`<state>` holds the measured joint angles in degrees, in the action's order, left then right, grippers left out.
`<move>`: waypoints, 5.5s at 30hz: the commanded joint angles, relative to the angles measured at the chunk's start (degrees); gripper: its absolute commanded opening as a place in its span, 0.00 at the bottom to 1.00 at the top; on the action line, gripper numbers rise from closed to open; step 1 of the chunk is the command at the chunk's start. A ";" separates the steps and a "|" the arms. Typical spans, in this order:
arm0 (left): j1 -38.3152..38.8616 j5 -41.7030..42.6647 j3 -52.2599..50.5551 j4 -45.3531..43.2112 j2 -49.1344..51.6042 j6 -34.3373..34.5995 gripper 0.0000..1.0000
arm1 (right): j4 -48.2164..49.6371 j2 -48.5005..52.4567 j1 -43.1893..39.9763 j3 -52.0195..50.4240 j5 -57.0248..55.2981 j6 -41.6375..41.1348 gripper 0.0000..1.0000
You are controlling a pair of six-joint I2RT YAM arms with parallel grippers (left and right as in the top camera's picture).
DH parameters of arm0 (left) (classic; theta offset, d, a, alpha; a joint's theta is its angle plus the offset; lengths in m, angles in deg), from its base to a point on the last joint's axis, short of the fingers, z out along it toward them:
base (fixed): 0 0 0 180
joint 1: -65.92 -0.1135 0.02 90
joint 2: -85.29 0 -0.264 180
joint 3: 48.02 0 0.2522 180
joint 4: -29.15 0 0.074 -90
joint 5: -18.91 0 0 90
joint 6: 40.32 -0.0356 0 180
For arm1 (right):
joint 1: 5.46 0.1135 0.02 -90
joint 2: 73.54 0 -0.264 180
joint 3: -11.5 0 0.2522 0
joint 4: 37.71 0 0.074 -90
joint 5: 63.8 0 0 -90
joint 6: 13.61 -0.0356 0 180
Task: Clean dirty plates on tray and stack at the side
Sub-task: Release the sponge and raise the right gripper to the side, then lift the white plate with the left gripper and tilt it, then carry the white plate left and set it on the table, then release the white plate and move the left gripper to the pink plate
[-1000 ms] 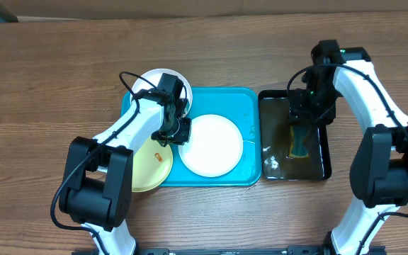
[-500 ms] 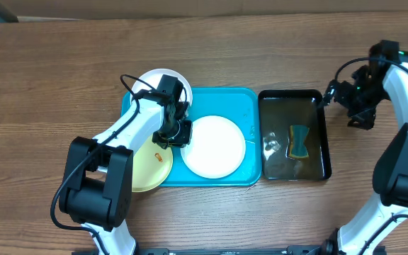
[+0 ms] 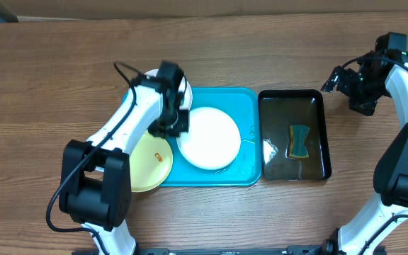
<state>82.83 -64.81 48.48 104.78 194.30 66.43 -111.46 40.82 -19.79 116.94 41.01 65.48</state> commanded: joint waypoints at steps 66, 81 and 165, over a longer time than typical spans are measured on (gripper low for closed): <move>47.78 -79.89 20.06 -33.73 -0.37 -22.93 0.04 | 1.51 -1.42 -0.26 1.40 0.31 -0.26 1.00; 26.08 -11.34 21.40 -12.92 -0.42 2.21 0.04 | 1.51 -1.42 -0.26 1.40 0.31 -0.26 1.00; -45.92 13.68 2.05 -10.49 -0.37 -3.76 0.49 | 1.51 -1.42 -0.28 1.40 0.31 -0.26 1.00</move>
<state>33.95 -54.75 50.71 94.11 194.30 65.56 -110.04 40.82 -19.79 116.94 41.01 65.48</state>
